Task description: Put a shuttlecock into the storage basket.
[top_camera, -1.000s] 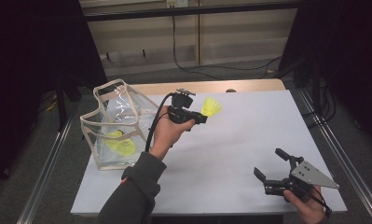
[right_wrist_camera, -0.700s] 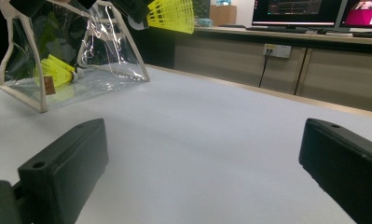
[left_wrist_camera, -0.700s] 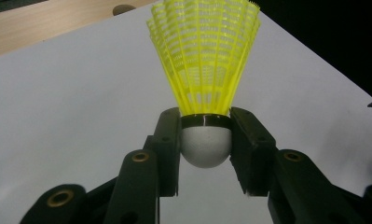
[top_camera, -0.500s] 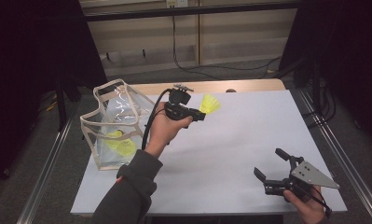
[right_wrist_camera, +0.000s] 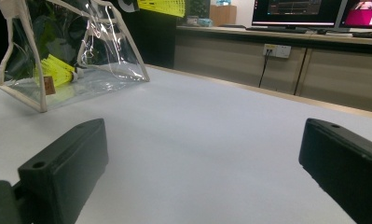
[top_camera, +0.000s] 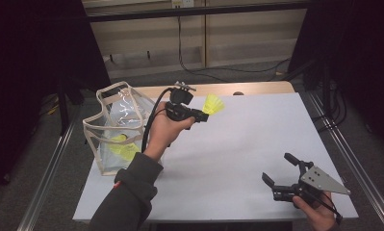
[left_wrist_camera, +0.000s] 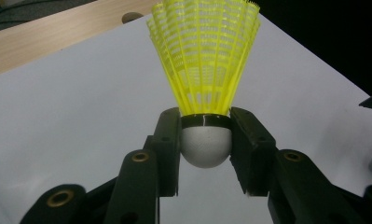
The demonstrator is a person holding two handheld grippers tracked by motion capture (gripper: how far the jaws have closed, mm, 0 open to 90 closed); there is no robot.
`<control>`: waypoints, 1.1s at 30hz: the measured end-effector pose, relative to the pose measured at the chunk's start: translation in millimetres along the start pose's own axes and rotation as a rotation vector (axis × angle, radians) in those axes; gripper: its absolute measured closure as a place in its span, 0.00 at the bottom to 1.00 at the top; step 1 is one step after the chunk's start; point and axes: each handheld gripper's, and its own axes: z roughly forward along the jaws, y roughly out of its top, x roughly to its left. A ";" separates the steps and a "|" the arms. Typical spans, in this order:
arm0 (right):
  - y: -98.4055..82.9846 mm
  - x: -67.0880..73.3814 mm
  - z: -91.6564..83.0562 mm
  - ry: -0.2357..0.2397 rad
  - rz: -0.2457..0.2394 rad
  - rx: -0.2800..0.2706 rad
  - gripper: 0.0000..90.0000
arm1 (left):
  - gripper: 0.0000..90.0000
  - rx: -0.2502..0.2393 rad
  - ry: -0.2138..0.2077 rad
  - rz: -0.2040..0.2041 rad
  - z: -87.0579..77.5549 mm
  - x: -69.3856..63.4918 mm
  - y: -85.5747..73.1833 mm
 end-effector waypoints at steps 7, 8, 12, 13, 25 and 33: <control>0.1 0.0 -0.1 0.001 0.001 0.001 0.01 | 0.72 0.000 0.010 -0.003 -5.8 1.3 1.9; 0.1 -0.2 -0.2 0.000 0.001 0.001 0.01 | 0.72 0.002 0.009 -0.001 -6.7 1.7 2.2; 0.1 -0.3 -0.3 0.000 0.000 -0.001 0.01 | 0.72 0.007 0.013 0.009 -10.0 2.5 3.4; 0.2 -0.3 -0.4 0.000 -0.001 0.001 0.01 | 0.72 0.006 0.015 0.006 -10.6 2.1 3.5; 0.3 0.0 -0.2 0.001 0.003 0.000 0.01 | 0.72 0.018 0.021 0.012 -22.3 3.8 7.5; 0.3 -0.1 -0.3 0.001 0.001 0.000 0.01 | 0.72 0.023 0.035 0.012 -30.7 5.8 9.5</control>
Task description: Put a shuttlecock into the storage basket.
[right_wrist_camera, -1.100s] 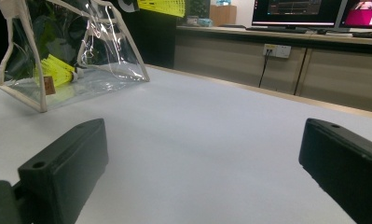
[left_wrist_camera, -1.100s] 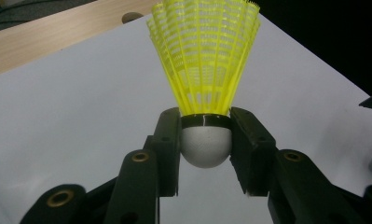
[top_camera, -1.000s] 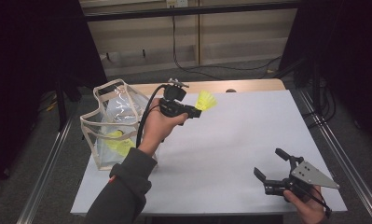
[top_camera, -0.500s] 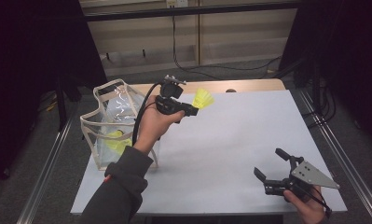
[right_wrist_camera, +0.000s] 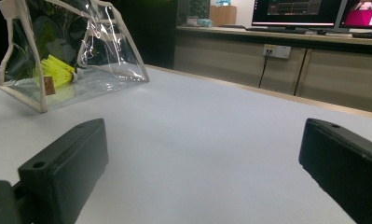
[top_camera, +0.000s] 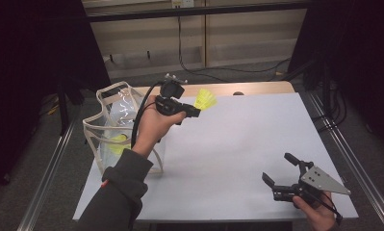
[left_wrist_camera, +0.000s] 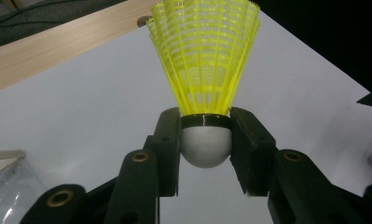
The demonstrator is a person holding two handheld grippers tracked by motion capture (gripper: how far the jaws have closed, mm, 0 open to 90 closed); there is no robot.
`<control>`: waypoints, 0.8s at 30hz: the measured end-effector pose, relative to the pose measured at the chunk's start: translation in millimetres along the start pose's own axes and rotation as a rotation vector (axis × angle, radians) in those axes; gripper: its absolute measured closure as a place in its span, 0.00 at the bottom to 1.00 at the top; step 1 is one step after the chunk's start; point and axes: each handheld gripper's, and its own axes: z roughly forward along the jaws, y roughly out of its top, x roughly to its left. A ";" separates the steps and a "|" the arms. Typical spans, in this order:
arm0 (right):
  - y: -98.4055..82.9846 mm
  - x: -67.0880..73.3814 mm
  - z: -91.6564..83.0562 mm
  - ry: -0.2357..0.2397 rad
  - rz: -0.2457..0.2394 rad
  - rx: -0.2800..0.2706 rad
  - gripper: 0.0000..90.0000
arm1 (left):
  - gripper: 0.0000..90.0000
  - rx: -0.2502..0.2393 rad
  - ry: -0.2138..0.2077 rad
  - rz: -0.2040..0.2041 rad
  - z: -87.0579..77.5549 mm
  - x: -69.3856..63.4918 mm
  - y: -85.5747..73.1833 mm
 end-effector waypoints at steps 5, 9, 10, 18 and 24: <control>0.0 0.1 0.1 0.001 0.001 -0.001 0.01 | 0.72 -0.008 0.001 -0.007 -5.4 2.1 1.1; -0.1 -0.1 0.0 -0.001 -0.001 0.001 0.01 | 0.72 -0.007 0.006 -0.012 -9.8 4.1 1.5; 0.0 -0.1 0.0 -0.001 -0.001 0.000 0.01 | 0.72 -0.011 0.004 -0.012 -10.6 4.6 1.5; 0.0 0.0 0.0 -0.001 0.001 -0.001 0.01 | 0.72 -0.009 0.020 -0.016 -18.8 7.9 2.3; 0.0 0.0 0.0 -0.001 0.001 0.000 0.01 | 0.72 -0.011 0.027 -0.022 -24.3 10.7 2.9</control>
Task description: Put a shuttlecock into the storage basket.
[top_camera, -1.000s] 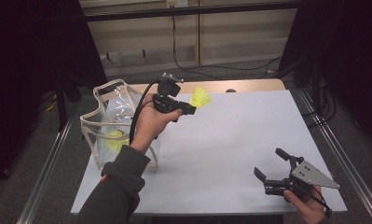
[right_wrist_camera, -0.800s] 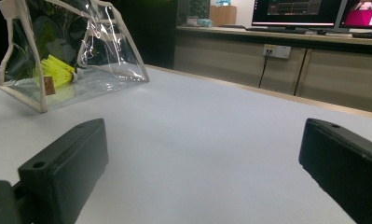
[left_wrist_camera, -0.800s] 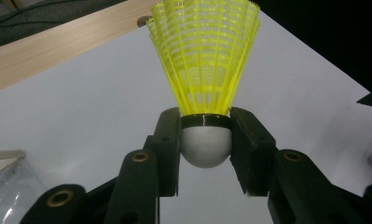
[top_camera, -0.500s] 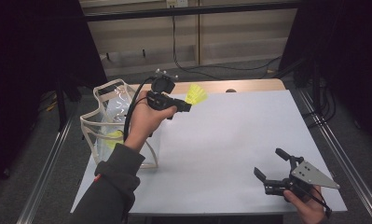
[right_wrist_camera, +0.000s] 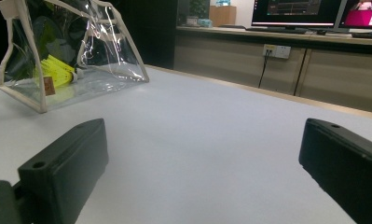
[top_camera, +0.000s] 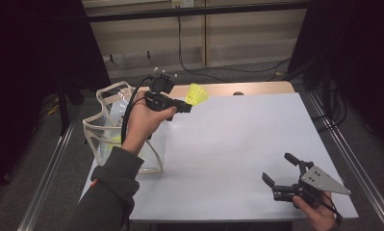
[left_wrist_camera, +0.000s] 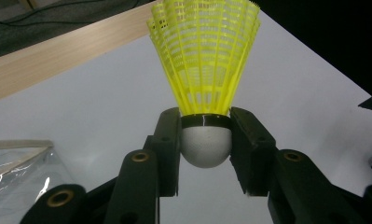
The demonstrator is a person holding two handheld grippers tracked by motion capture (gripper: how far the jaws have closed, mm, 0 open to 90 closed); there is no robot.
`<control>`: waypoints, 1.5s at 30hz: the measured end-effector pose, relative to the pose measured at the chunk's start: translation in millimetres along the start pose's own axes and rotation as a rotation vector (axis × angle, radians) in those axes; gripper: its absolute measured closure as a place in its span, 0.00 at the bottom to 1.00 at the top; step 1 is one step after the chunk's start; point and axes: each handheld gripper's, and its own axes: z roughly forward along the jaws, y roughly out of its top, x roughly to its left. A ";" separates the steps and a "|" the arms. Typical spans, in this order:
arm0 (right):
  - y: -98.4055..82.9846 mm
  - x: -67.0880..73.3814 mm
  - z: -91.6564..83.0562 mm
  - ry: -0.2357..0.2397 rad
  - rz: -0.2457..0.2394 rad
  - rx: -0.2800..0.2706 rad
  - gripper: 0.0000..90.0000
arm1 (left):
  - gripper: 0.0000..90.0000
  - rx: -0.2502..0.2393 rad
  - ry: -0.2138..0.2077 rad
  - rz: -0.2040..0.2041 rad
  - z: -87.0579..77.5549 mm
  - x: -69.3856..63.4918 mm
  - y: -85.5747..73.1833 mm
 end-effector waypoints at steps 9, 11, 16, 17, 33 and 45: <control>-0.1 -0.1 0.1 -0.001 0.000 0.002 0.01 | 0.72 0.000 0.014 0.000 -8.8 4.7 0.3; -0.1 -0.1 0.1 -0.001 0.002 0.002 0.01 | 0.72 -0.001 0.016 -0.001 -10.7 6.1 -0.1; -0.3 -0.3 0.2 -0.003 0.002 0.000 0.01 | 0.72 -0.005 0.023 -0.009 -15.6 9.0 -1.1; -0.2 -0.3 0.2 -0.003 0.001 -0.001 0.01 | 0.72 -0.004 0.025 -0.008 -16.5 9.5 -1.2; -0.3 -0.3 0.3 -0.003 0.002 0.002 0.01 | 0.72 -0.007 0.038 -0.015 -25.2 14.9 -2.1; -0.4 -0.3 0.5 -0.005 0.004 0.001 0.01 | 0.72 -0.016 0.053 -0.018 -35.5 21.0 -3.5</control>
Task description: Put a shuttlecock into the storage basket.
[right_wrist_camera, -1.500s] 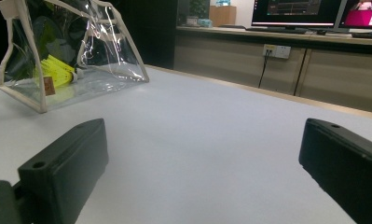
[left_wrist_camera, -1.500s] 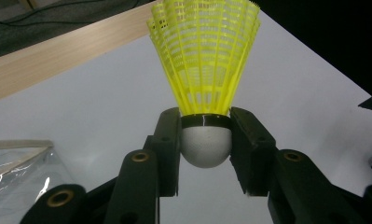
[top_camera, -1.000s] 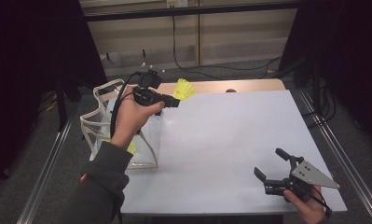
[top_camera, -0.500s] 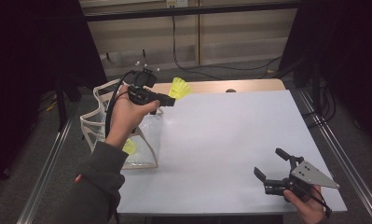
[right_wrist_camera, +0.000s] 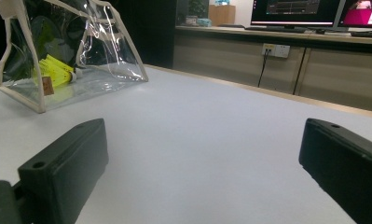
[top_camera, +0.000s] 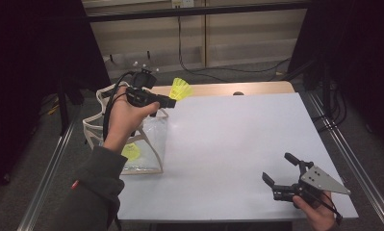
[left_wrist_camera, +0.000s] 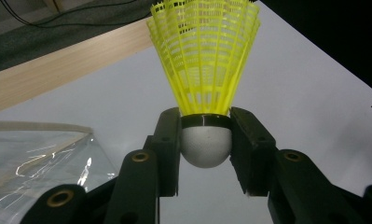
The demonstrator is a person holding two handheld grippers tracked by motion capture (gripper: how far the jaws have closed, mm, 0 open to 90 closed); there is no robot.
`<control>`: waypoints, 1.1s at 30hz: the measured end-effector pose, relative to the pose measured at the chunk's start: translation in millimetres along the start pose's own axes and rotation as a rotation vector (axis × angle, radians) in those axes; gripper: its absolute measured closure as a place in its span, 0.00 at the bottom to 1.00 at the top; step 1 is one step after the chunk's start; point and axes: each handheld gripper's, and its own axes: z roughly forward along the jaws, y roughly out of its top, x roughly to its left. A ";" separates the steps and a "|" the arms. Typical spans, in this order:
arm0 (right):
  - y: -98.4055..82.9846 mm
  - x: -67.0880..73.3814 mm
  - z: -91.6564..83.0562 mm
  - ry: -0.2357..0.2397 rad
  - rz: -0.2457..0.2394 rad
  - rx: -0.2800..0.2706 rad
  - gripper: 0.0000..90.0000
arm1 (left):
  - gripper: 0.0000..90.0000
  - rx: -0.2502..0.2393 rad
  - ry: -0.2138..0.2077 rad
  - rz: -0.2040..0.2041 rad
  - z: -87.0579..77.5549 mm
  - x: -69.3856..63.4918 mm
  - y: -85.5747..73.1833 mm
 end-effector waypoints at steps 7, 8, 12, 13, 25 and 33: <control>0.0 0.0 0.0 -0.001 -0.001 -0.001 0.01 | 0.72 -0.010 0.008 -0.011 -3.8 1.7 -1.3; 0.0 0.0 0.0 0.000 0.001 0.000 0.01 | 0.72 -0.007 0.006 -0.011 -4.1 1.9 -1.4; 0.1 0.1 -0.2 0.001 -0.001 0.002 0.01 | 0.72 -0.002 0.011 -0.003 -5.6 3.6 -1.6; 0.2 0.2 -0.1 0.000 0.002 0.001 0.01 | 0.72 -0.002 0.010 -0.005 -6.3 4.3 -1.7; 0.1 0.0 -0.1 0.001 -0.003 0.001 0.01 | 0.72 -0.010 0.018 -0.008 -12.6 8.6 -2.5; 0.1 0.1 0.0 -0.001 -0.001 0.000 0.01 | 0.72 -0.016 0.027 -0.009 -17.6 12.0 -3.2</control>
